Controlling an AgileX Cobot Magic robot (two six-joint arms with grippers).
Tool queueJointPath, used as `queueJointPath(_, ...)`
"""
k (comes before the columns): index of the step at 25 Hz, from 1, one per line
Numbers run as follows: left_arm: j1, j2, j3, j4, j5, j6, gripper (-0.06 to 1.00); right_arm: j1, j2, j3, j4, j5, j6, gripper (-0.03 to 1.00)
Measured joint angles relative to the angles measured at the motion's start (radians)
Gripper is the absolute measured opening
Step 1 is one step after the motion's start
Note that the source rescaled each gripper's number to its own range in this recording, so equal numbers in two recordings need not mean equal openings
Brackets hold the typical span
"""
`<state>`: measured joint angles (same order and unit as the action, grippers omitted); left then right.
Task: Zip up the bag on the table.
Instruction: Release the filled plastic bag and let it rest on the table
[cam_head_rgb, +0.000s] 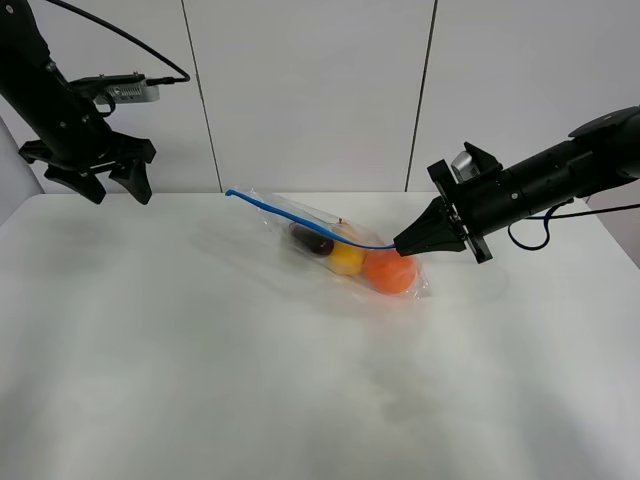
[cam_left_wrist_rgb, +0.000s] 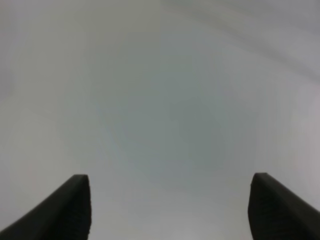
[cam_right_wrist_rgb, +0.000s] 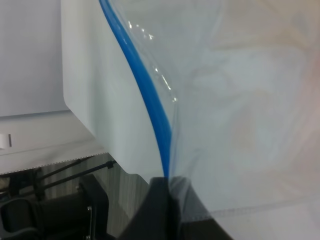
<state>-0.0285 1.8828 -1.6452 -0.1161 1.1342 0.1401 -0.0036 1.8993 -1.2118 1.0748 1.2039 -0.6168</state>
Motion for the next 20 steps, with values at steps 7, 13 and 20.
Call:
queueJointPath(7, 0.0, -0.056, 0.0, 0.091, 0.07, -0.049, 0.95, 0.0, 0.0, 0.0, 0.001, 0.0, 0.0, 0.0)
queueJointPath(13, 0.0, -0.067, 0.0, 0.13, 0.081, -0.059, 0.95, 0.0, 0.0, 0.0, 0.001, 0.0, 0.0, 0.0)
queueJointPath(20, 0.0, -0.114, 0.043, 0.13, 0.079, -0.067, 0.95, 0.0, 0.0, 0.0, 0.001, 0.0, 0.0, 0.0)
